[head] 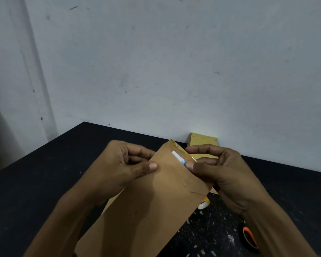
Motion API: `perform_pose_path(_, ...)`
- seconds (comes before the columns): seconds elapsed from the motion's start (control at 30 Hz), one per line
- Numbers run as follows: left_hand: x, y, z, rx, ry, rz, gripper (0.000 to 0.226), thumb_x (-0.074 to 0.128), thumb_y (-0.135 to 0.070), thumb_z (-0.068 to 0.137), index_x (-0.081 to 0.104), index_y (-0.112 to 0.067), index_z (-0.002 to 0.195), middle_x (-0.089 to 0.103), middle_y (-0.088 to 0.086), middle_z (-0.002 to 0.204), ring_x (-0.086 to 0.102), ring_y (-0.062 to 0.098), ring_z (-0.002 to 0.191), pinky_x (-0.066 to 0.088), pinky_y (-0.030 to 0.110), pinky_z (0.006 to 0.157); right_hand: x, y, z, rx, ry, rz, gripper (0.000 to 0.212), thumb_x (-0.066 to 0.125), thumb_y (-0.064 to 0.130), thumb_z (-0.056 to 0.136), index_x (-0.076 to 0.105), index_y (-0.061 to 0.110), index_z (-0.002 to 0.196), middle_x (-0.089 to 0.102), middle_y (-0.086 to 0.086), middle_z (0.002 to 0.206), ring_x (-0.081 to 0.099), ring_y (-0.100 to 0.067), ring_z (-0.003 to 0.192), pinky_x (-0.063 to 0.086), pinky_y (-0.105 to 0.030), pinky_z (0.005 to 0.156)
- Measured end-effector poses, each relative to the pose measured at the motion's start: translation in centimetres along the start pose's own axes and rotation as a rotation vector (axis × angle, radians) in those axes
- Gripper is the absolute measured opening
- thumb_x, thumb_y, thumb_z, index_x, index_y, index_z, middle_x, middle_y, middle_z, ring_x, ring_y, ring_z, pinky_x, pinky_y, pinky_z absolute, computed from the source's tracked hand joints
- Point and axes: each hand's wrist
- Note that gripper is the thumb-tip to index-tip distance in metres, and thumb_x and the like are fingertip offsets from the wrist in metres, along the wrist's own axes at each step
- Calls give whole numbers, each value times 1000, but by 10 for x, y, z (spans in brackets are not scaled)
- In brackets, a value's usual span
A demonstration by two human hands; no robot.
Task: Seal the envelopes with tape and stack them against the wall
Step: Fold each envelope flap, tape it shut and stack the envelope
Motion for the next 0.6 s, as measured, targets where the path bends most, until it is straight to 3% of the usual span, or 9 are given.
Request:
perform_pose_path(0.2, -1, 1, 0, 12, 48, 63, 19, 71, -16, 81, 77, -18, 99, 78, -4, 93, 74, 12, 88, 58, 20, 78, -3, 6, -2, 102, 24, -19, 32, 72, -12, 74, 76, 7, 99, 70, -20, 69, 64, -20, 55, 53, -25, 52)
perform_pose_path(0.3, 0, 2, 0, -1, 72, 59, 24, 71, -22, 77, 77, -17, 99, 78, -2, 93, 74, 14, 89, 60, 25, 81, -4, 7, -2, 129, 30, -74, 37, 73, -15, 72, 74, 5, 102, 70, -18, 68, 65, -21, 55, 54, -29, 54)
perform_pose_path(0.4, 2, 3, -2, -16, 112, 77, 20, 71, -17, 83, 77, -16, 102, 78, -1, 94, 74, 15, 91, 60, 32, 85, -6, 6, -1, 168, 67, -100, 34, 75, -18, 69, 77, 6, 93, 69, -20, 69, 63, -24, 55, 54, -32, 56)
perform_pose_path(0.5, 8, 1, -1, -11, 163, 74, 23, 70, -17, 85, 74, -15, 108, 78, 1, 96, 74, 17, 92, 60, 35, 85, -8, 4, -2, 182, 110, -131, 32, 76, -16, 67, 79, 10, 86, 68, -23, 72, 61, -27, 59, 52, -33, 62)
perform_pose_path(0.6, 17, -1, 4, 6, 184, 72, 23, 69, -18, 88, 72, -14, 110, 77, 2, 98, 73, 18, 94, 59, 36, 85, -9, 2, -7, 183, 136, -91, 29, 81, -1, 60, 80, 13, 85, 68, -32, 86, 61, -29, 68, 52, -34, 65)
Point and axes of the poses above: each hand's wrist, its own z-axis towards the middle knuckle, its own x-axis out of the palm, y = z × x
